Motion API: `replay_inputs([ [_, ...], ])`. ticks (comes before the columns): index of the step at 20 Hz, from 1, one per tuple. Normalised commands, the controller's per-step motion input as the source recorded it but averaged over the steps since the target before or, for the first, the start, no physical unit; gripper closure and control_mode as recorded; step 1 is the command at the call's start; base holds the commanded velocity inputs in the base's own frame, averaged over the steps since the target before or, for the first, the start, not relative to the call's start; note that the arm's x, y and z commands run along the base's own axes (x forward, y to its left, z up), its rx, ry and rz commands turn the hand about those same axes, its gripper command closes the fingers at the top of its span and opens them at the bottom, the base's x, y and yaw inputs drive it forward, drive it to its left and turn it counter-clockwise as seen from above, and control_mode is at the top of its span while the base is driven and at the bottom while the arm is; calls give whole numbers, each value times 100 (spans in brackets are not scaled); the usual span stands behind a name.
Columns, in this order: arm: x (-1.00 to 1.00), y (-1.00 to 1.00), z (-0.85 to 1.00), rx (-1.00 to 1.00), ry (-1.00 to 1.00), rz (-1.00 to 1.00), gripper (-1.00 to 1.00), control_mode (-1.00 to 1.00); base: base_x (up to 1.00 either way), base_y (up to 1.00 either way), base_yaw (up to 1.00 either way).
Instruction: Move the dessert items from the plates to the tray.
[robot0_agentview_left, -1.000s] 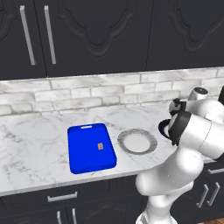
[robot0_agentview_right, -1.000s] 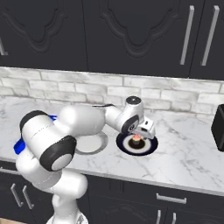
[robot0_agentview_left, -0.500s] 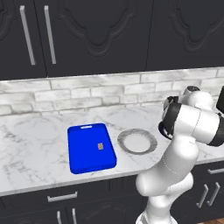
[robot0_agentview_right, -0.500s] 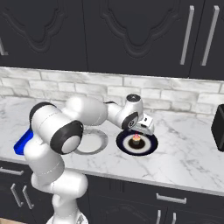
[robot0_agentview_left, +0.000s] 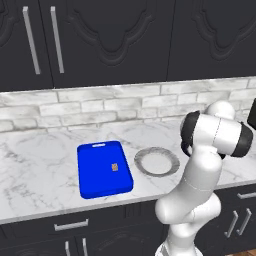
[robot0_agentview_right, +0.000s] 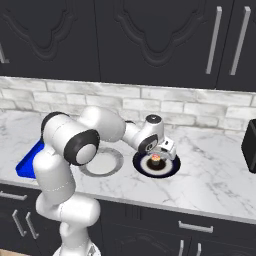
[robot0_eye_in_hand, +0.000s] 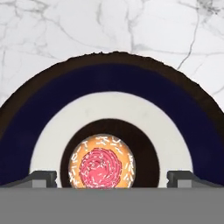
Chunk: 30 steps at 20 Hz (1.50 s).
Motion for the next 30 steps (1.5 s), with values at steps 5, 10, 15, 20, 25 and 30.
replay_inputs([
  [5,0,6,-38,0,0,0,-100,-100,0,0,0],
  [10,1,7,-26,0,0,0,100,-100,0,0,0],
  [15,0,0,28,1,-4,0,100,-100,0,0,0],
  [20,0,47,100,4,-16,1,100,-100,0,0,0],
  [25,0,100,53,2,-15,6,100,-100,0,0,0],
  [30,-6,100,29,-2,-9,9,100,-100,0,0,0],
])
